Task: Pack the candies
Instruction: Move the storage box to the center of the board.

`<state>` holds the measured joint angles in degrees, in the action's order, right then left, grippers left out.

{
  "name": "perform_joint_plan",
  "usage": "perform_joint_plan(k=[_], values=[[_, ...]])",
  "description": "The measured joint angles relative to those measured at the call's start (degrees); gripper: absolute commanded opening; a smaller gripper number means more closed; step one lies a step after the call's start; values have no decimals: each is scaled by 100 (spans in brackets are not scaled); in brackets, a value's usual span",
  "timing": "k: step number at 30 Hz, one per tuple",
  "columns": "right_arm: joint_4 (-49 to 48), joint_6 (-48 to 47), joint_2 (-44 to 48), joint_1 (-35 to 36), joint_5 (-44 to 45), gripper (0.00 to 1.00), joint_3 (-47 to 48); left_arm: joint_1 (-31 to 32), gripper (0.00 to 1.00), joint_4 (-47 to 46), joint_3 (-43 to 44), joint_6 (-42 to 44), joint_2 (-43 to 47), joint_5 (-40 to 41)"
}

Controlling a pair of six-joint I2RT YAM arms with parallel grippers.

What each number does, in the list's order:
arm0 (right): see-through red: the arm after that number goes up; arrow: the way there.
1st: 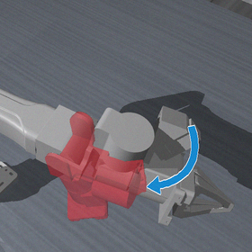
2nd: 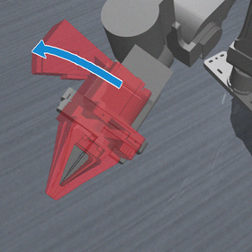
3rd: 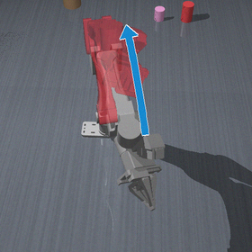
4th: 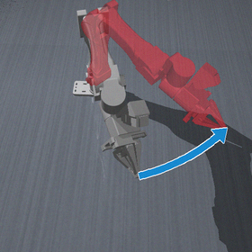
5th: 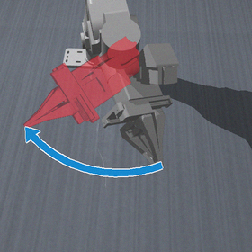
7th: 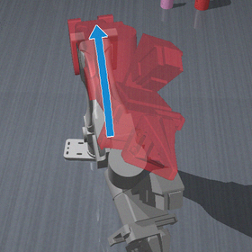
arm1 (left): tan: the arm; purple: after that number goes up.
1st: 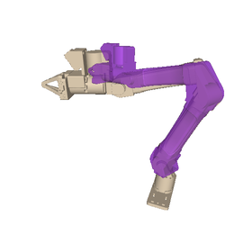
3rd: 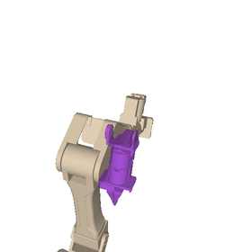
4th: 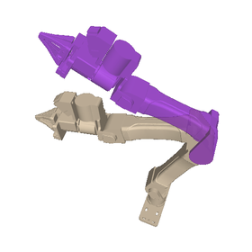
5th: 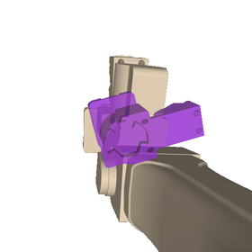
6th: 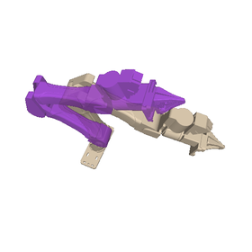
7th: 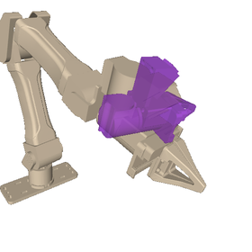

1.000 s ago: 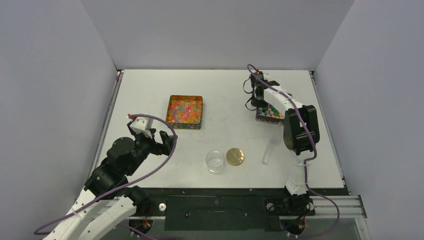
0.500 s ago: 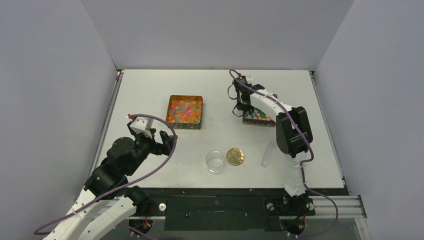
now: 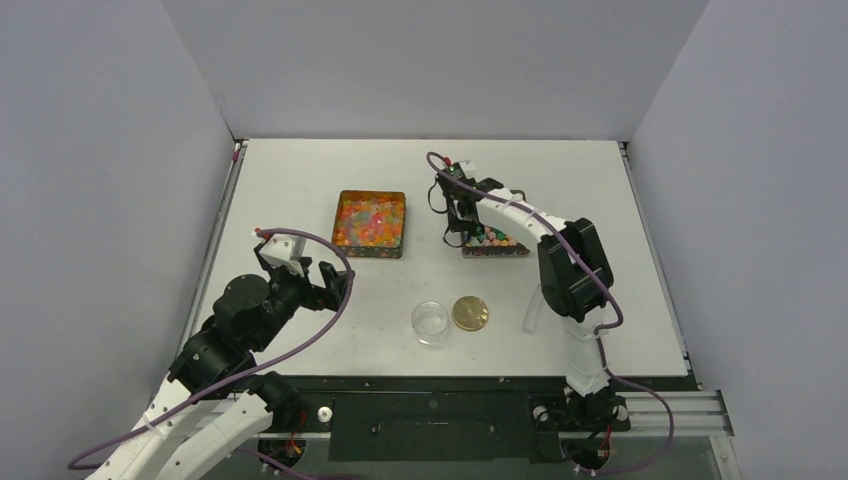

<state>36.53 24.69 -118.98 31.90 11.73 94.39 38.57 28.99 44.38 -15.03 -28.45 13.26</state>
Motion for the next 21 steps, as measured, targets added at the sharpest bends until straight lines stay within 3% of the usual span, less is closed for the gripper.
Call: perform_joint_plan(k=[6,12,21], values=[[37,46,20,396,0,1,0,0,96,2,0,0,31,0],[136,138,37,610,72,25,2,0,96,4,0,0,48,0],[264,203,170,697,310,36,289,0,96,7,0,0,98,0]])
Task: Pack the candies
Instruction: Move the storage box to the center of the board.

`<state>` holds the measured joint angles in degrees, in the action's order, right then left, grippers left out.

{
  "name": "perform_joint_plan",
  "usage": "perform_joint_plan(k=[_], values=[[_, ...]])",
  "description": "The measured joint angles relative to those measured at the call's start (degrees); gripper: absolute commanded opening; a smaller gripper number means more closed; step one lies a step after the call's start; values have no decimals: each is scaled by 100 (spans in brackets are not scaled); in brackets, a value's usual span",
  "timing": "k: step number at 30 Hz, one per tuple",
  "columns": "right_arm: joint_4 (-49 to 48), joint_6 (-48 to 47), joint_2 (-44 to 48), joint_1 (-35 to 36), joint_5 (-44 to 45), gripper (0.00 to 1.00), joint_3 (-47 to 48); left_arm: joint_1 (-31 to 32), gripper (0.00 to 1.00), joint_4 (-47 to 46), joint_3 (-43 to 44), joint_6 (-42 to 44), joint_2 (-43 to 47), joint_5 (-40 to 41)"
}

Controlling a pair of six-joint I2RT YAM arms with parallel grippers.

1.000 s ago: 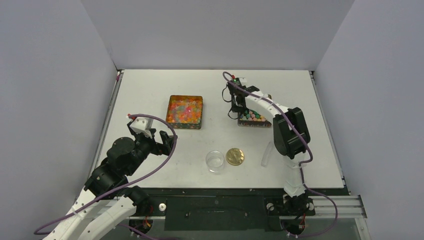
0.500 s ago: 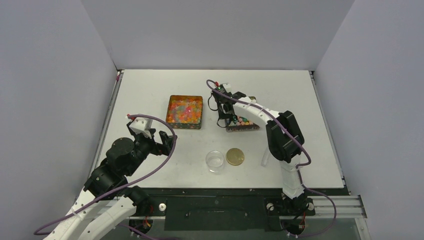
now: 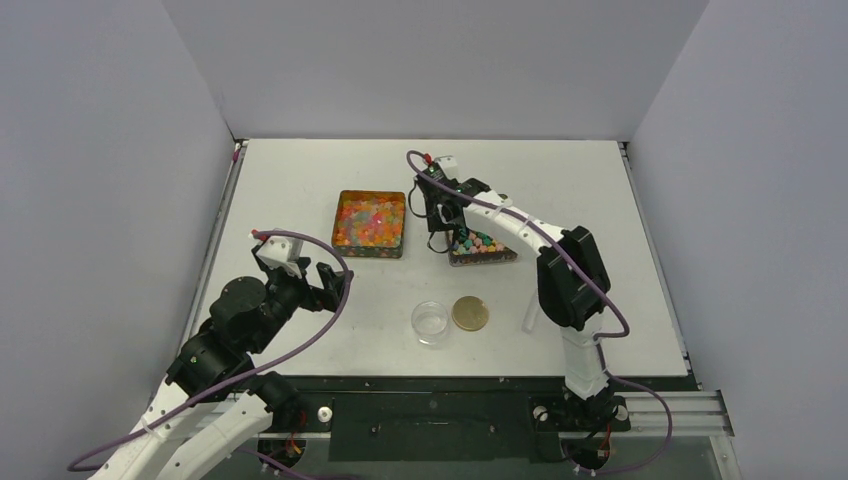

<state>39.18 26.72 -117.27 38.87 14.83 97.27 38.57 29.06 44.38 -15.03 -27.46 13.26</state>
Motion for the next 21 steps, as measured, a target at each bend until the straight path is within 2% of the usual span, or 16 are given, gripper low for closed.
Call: perform_joint_plan(k=[15,21], values=[[-98,560,13,564,31,41,1257,0,96,33,0,0,7,0],[-225,852,-363,728,37,42,1593,0,96,33,0,0,9,0]])
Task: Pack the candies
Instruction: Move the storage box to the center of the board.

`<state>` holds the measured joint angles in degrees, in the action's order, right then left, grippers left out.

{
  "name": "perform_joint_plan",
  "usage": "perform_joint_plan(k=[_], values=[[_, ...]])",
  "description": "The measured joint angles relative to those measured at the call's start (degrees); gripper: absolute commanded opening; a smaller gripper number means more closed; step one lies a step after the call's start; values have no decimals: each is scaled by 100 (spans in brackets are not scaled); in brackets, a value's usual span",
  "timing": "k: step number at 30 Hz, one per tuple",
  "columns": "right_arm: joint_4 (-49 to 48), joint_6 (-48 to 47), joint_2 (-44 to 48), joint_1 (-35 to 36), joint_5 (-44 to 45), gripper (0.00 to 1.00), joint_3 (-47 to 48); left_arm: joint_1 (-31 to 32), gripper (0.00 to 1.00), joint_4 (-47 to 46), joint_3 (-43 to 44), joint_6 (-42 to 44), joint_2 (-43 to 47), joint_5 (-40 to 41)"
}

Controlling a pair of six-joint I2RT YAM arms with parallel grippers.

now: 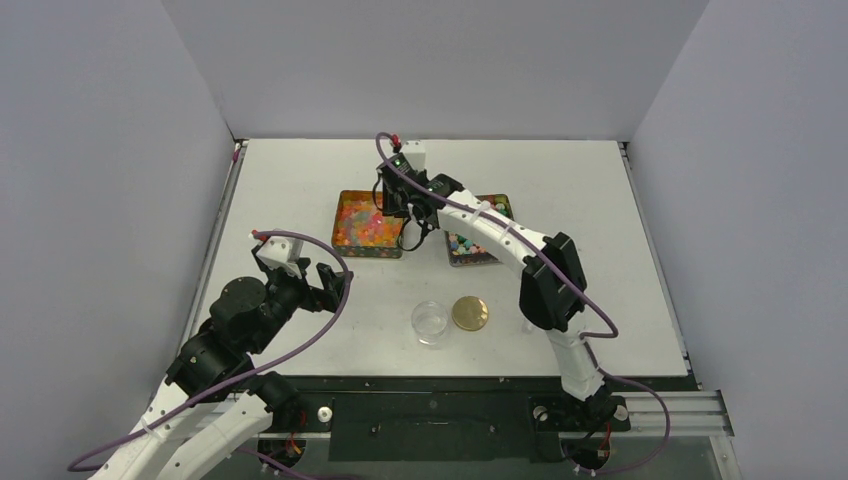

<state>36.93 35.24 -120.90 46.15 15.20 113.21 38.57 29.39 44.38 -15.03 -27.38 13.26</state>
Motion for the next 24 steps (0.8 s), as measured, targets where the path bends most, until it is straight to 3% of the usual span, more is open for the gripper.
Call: perform_joint_plan(k=[24], values=[[15,376,-1091,76,59,36,299,0,96,0,0,0,0,-2]])
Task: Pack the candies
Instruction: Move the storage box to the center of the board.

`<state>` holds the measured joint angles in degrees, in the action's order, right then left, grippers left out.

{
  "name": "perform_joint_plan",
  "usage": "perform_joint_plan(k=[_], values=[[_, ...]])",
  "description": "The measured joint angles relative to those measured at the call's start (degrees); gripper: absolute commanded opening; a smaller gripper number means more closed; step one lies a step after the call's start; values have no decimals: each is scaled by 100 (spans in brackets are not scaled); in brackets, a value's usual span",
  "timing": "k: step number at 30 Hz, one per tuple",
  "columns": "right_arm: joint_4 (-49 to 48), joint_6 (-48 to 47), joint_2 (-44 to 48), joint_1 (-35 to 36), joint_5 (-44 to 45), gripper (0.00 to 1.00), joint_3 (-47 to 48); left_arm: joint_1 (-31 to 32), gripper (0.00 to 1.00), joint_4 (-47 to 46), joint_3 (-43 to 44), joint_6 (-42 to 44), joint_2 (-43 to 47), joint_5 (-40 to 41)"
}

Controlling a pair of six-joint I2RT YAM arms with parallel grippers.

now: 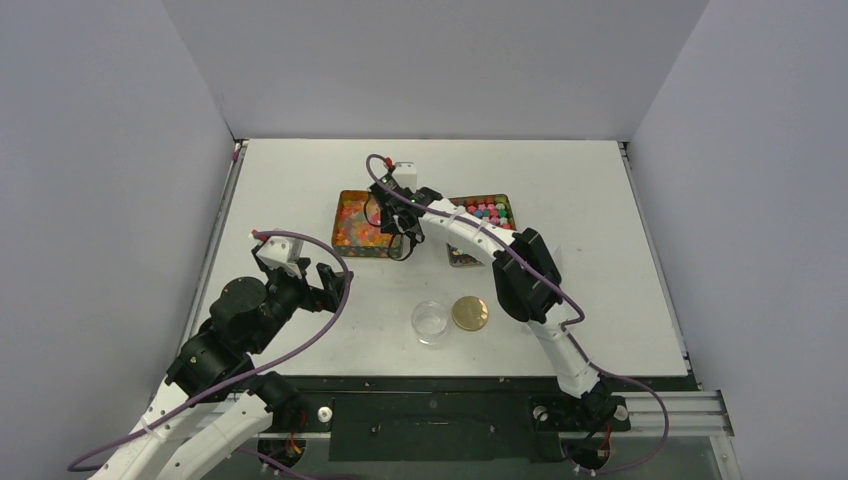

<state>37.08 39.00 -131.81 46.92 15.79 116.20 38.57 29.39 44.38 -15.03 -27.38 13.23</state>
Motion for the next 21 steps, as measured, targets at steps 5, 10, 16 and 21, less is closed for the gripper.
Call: perform_joint_plan(k=[5,10,16,21], values=[[79,35,-74,0,33,33,11,0,96,0,0,0,0,-2],[116,55,-101,0,72,29,22,0,96,0,0,0,0,0],[125,59,-118,-7,92,20,20,0,96,0,0,0,0,0],[125,57,-118,-11,122,15,2,0,96,0,0,0,0,-2]])
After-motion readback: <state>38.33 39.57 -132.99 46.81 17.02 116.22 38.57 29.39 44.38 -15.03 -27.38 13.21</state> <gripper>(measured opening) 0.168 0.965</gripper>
